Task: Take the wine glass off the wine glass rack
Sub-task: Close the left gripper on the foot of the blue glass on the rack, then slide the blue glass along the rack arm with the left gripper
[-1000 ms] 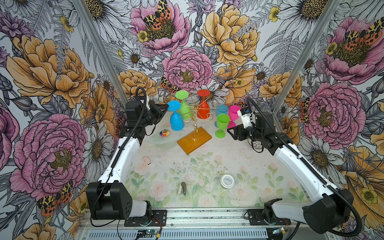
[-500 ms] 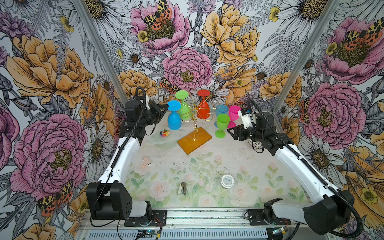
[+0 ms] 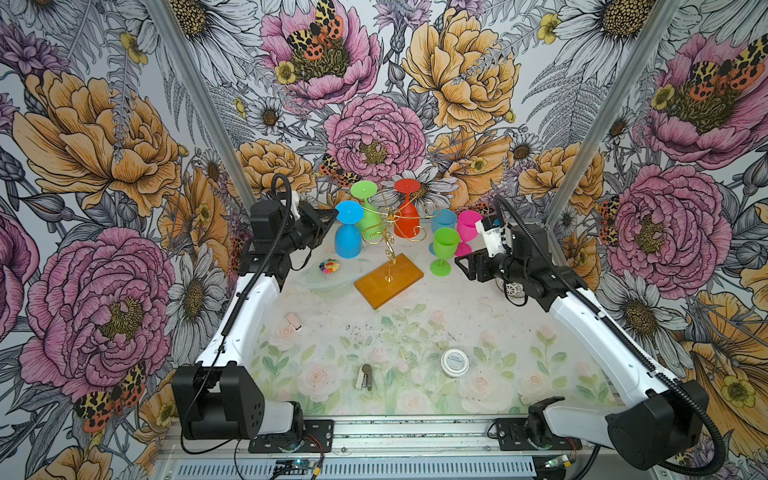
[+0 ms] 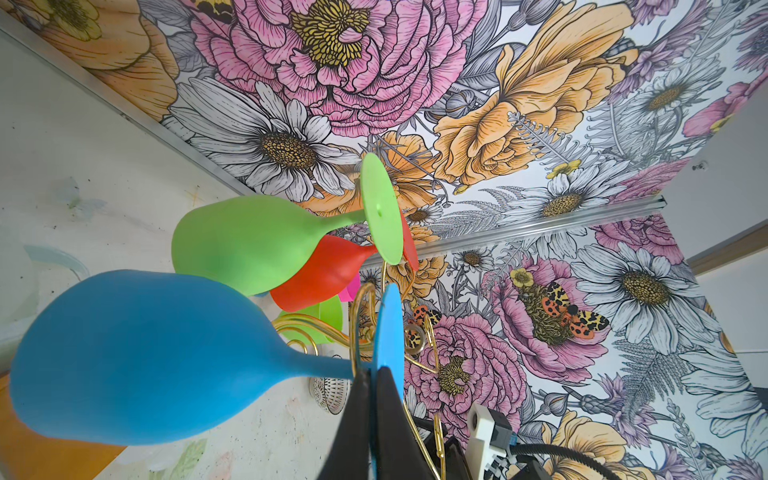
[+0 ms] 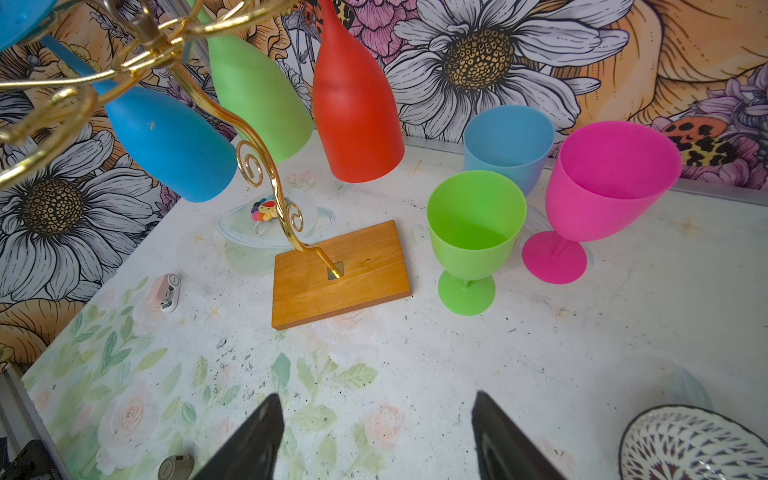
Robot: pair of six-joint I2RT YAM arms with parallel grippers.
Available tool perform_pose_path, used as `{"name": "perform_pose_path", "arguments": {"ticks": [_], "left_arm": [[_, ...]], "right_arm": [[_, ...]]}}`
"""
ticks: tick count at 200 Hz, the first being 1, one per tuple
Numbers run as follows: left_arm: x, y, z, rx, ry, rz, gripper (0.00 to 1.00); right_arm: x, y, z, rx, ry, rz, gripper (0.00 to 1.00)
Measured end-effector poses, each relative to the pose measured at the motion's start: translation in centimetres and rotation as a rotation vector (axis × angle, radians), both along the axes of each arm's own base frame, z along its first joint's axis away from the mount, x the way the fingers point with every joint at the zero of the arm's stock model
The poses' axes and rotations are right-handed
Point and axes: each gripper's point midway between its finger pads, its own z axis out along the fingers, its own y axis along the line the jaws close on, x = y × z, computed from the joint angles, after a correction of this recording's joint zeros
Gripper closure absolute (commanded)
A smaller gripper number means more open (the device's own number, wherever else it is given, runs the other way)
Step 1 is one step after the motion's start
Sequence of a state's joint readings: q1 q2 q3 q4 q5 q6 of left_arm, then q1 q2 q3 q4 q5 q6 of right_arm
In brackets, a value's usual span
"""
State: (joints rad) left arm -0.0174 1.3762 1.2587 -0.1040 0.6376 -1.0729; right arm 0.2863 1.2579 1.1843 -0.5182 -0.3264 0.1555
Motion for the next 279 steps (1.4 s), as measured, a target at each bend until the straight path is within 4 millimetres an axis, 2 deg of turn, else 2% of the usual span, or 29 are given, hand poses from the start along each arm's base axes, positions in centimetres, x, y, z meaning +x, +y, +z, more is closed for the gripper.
{"name": "perform_pose_path", "arguments": {"ticks": [71,216,279], "left_arm": [[0.0,-0.2,0.8,-0.033,-0.013,-0.006,1.00],[-0.2,0.3,1.6,-0.060,-0.018,0.009,1.00],[1.1,0.3,3.0,-0.059,-0.039,0.008,1.00]], "right_arm": [[0.0,0.0,0.0,0.000,0.000,0.000,0.28],[0.0,0.0,0.0,0.001,0.000,0.000,0.28],[0.0,0.0,-0.1,0.000,0.003,-0.001,0.28]]}}
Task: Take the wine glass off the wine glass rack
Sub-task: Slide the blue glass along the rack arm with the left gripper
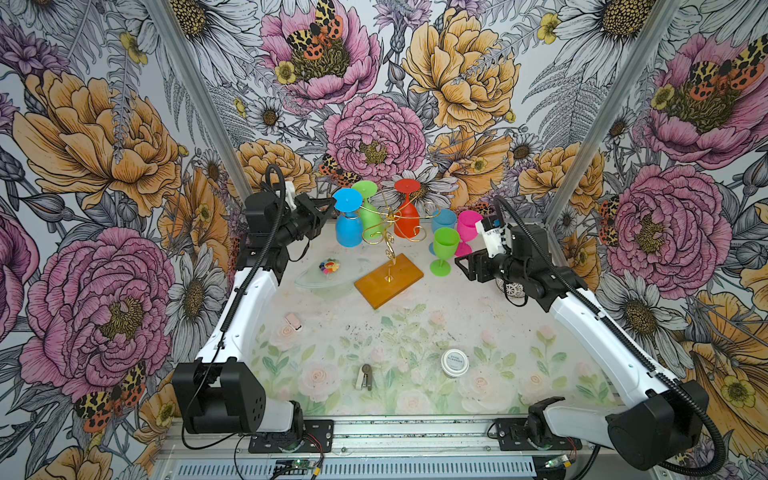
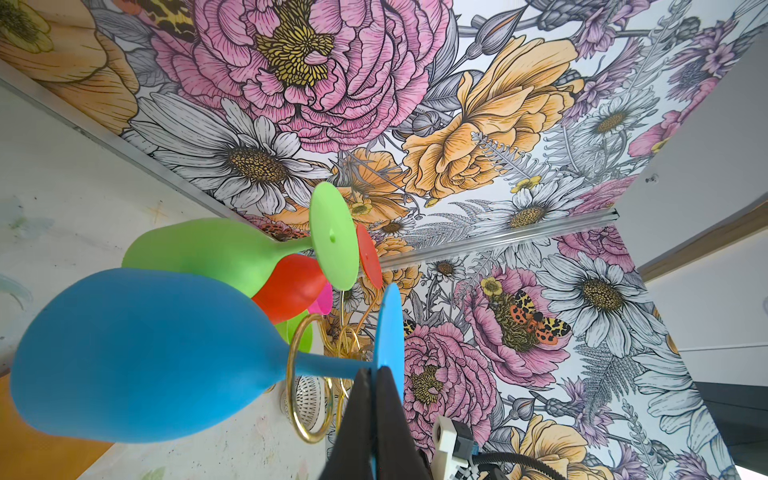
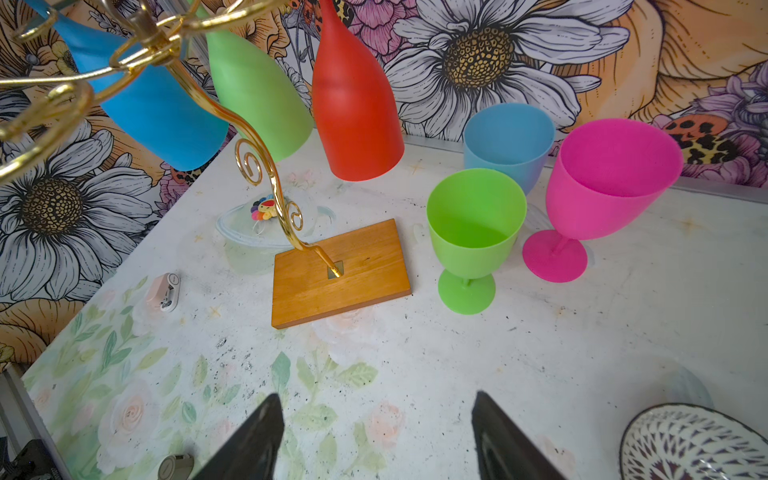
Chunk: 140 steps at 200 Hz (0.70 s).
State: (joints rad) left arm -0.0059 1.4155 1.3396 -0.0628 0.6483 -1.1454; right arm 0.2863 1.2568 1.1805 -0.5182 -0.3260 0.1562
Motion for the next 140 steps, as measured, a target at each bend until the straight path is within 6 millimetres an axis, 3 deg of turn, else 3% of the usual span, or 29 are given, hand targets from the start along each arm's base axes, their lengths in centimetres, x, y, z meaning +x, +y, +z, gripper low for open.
{"name": "perform_pose_path", "arguments": {"ticks": [72,140], "left_arm": [[1.5,-0.3,-0.9,0.003,0.040,-0.008,1.00],[1.0,-2.2,-0.4,0.042,0.025,-0.056,1.00]], "right_arm": [[0.0,0.0,0.0,0.000,0.000,0.000,0.28],[-0.1,-0.1,0.3,0.000,-0.008,-0.003,0.28]]}}
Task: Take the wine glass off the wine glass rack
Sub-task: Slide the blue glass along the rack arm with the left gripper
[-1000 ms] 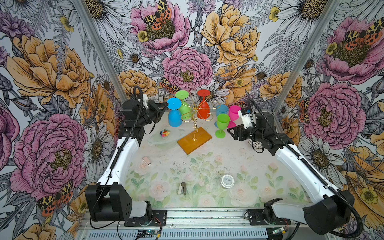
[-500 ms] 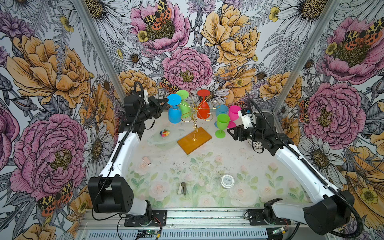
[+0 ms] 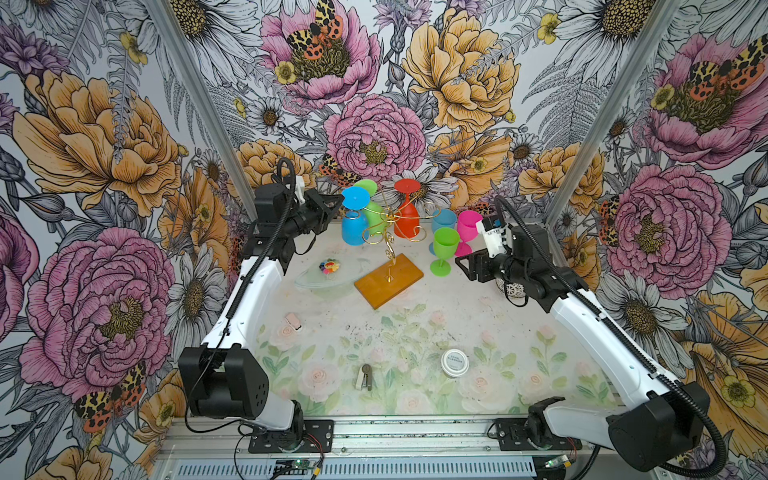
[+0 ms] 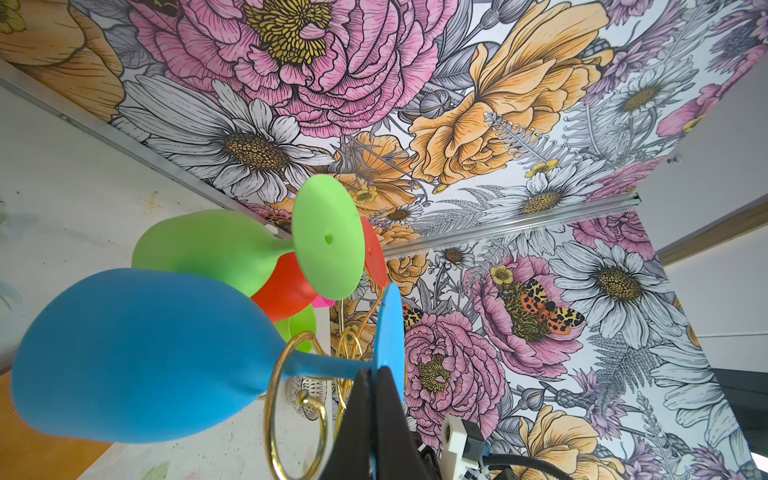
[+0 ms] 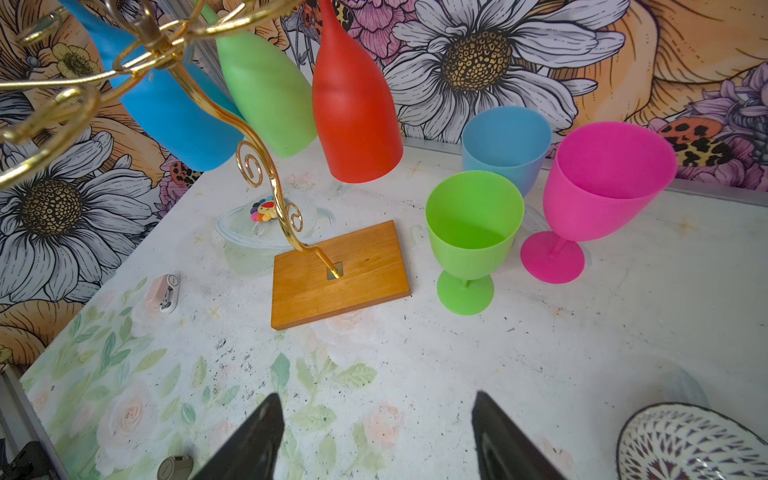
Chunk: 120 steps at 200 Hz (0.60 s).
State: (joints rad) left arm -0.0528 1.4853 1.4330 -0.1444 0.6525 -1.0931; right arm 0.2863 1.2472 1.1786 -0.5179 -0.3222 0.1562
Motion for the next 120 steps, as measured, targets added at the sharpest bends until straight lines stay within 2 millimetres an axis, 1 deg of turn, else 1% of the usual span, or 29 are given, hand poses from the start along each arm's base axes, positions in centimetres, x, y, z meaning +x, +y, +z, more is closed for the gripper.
{"name": "perform_pose_path", "arguments": {"ticks": [27,63,93,120], "left_arm": [[-0.3,-0.3,-0.9,0.019,0.027,-0.013,1.00],[-0.6,-0.5,-1.5,0.036,0.044,-0.028,1.00],[-1.0,-0.6,-1.4,0.039,0.046,-0.039,1.00],[-1.8,-0.8,-0.7,0.036,0.037,-0.054,1.00]], "right_arm": [[-0.1,-0.1,0.1,0.001,-0.003,-0.002,0.28],[-0.1,-0.1,0.0,0.001,-0.002,-0.003,0.28],[-0.1,-0.1,0.0,0.000,-0.001,-0.003,0.28],[-0.1,-0.1,0.0,0.001,-0.002,-0.003,0.28]]}}
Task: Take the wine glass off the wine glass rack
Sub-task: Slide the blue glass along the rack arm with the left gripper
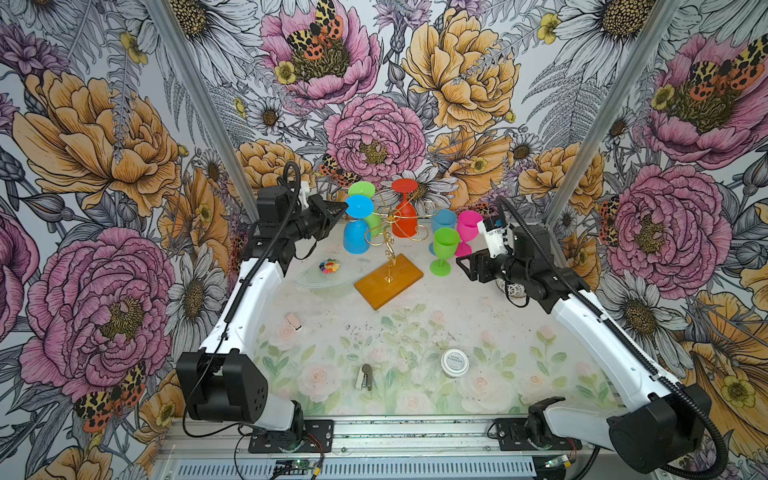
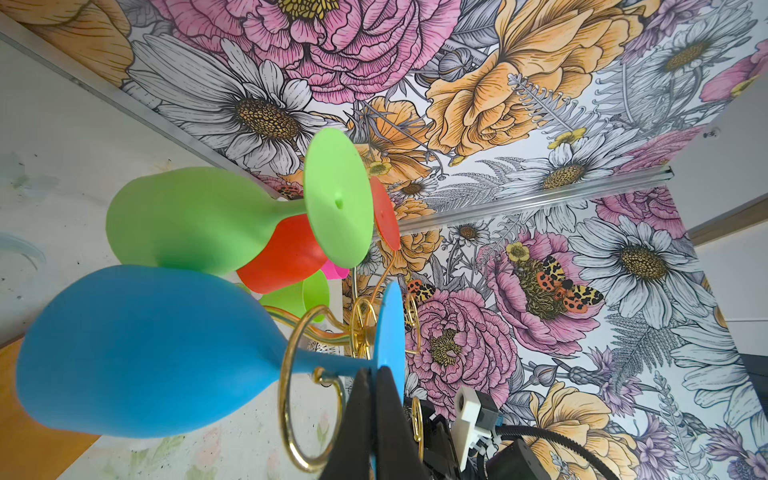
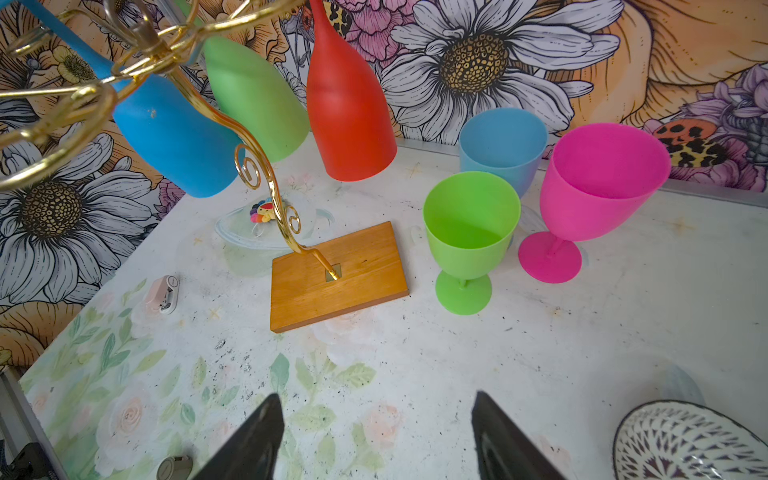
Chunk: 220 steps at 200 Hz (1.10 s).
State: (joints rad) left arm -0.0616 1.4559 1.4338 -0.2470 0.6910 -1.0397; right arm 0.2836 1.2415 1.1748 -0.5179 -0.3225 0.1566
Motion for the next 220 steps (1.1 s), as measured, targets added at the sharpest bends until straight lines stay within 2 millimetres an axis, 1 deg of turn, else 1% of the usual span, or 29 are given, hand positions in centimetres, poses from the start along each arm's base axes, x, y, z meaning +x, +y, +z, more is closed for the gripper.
{"name": "perform_pose_path", "arguments": {"ticks": [41,136,156,189,204,220], "left_arm": [[-1.2,-0.5,1.0,-0.008,-0.021,-0.039,1.00],[-2.1,-1.3,0.9,-0.004,-0.018,-0.096,1.00],[-2.8,-1.3,1.4,-0.001,-0.025,-0.102,1.00],[-4.8,-0.9,2.7,0.011,-0.064,-0.105,1.00],[-5.6,-0.4,3.1,0.015,-0.074,-0.097,1.00],[-6.0,0.3,3.1,0.024,-0.079,-0.082,1.00]], "right_arm": [[0.0,0.0,0.0,0.002,0.001,-0.001,0.28],[0.0,0.1,0.0,0.005,0.003,0.001,0.28],[-0.1,0.1,0.0,0.009,0.005,0.003,0.28],[-0.1,0.2,0.0,0.013,0.006,0.009,0.28],[-0.2,0.2,0.1,0.014,0.007,0.010,0.28],[-0.2,0.3,0.1,0.018,0.009,0.014,0.28]]}}
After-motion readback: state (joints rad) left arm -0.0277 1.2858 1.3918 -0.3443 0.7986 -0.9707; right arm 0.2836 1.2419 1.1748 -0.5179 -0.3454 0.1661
